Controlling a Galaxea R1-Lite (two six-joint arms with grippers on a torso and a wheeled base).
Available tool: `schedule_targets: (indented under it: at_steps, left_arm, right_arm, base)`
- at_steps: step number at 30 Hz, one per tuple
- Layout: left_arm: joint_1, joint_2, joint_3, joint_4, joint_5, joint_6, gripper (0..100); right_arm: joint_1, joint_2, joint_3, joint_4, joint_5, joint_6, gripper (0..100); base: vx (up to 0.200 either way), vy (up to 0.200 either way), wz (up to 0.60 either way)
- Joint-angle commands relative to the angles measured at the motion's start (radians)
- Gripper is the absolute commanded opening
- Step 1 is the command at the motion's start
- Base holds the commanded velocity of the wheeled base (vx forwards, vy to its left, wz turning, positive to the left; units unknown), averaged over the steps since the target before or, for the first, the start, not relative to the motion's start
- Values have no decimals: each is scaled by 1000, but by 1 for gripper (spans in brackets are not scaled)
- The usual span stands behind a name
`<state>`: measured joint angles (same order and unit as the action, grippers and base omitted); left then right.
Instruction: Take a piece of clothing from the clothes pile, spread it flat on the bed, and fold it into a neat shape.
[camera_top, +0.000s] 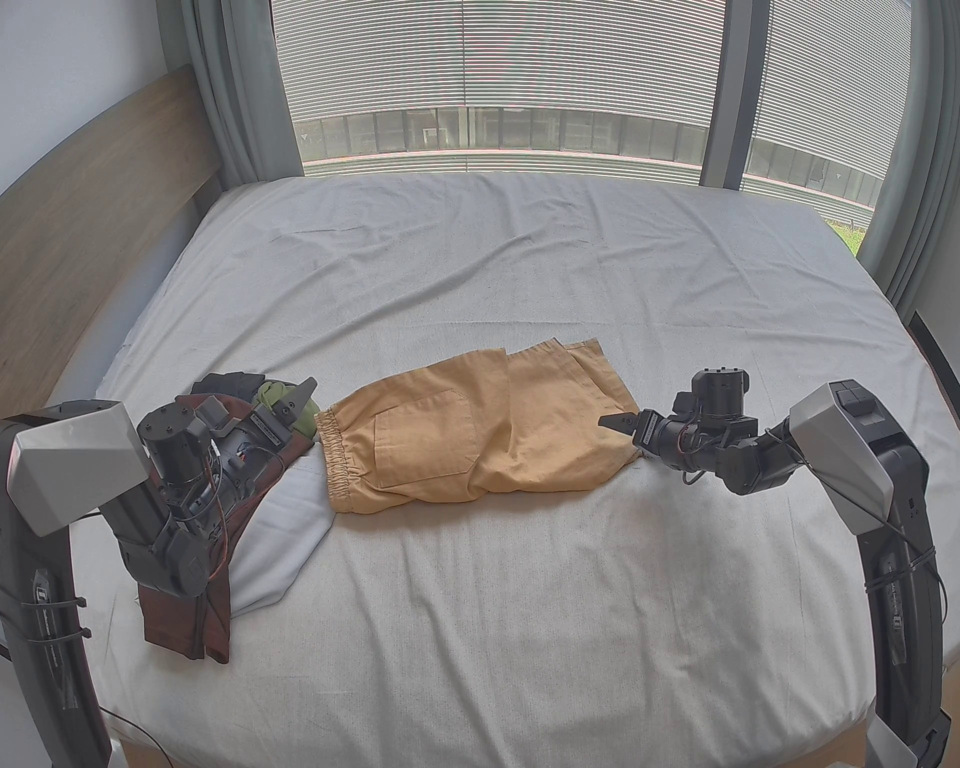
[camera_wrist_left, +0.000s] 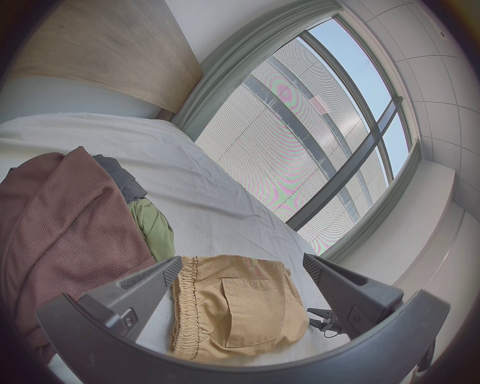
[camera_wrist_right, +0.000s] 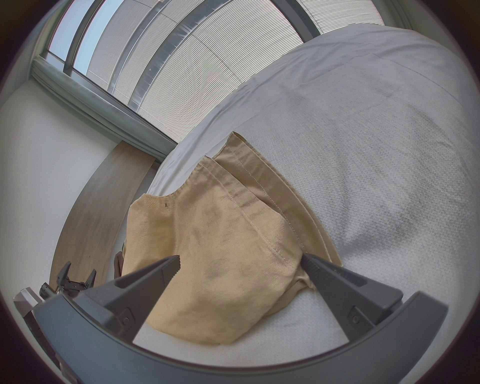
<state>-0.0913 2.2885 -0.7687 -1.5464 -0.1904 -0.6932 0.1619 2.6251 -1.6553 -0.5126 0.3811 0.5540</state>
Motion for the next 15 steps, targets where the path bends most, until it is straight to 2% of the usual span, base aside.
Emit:
schedule_targets:
  at_steps: [1, 3, 4, 15]
  left_arm:
    - [1, -7, 0, 0, 0, 0, 100]
    - [1, -7, 0, 0, 0, -2, 100]
    - [1, -7, 0, -1, 0, -2, 100]
    - [-1, -6, 0, 0, 0, 0, 100]
  right_arm:
    - [1, 6, -15, -4, -10, 1, 100]
    - [-1, 7, -29, -6, -36, 0, 100]
    - [-2, 7, -38, -4, -45, 0, 0]
    - [-13, 7, -52, -6, -65, 1, 0]
  base:
    - [0, 0, 0]
    - [0, 0, 0]
    - [0, 0, 0]
    - [0, 0, 0]
